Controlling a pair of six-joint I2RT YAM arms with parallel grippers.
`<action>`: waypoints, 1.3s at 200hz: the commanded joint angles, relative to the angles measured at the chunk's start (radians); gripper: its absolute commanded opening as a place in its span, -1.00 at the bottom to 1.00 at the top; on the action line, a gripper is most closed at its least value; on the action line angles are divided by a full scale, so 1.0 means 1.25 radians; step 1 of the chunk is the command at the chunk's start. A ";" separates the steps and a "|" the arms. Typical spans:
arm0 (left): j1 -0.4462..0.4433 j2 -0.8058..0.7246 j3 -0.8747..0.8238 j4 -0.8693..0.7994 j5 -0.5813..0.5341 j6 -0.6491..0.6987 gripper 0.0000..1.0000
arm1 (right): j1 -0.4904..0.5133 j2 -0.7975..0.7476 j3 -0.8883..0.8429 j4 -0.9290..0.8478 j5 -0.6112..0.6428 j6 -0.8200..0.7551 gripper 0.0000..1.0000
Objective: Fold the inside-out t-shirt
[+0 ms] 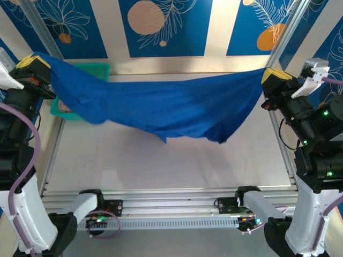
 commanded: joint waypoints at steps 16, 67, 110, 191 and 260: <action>0.011 0.066 -0.136 0.013 -0.022 0.028 -1.00 | -0.004 0.040 -0.140 0.004 0.031 -0.019 -1.00; 0.010 0.240 -0.136 0.096 0.003 -0.013 -1.00 | -0.005 0.203 -0.158 0.140 -0.002 0.001 -1.00; 0.011 0.475 0.289 -0.001 0.038 -0.050 -1.00 | -0.009 0.374 0.080 0.148 -0.026 0.013 -1.00; 0.011 0.312 0.335 0.005 0.026 -0.015 -1.00 | -0.006 0.264 0.191 0.066 -0.034 -0.009 -1.00; 0.011 0.128 0.288 0.026 -0.016 0.039 -1.00 | -0.006 0.074 0.146 0.037 0.008 -0.040 -1.00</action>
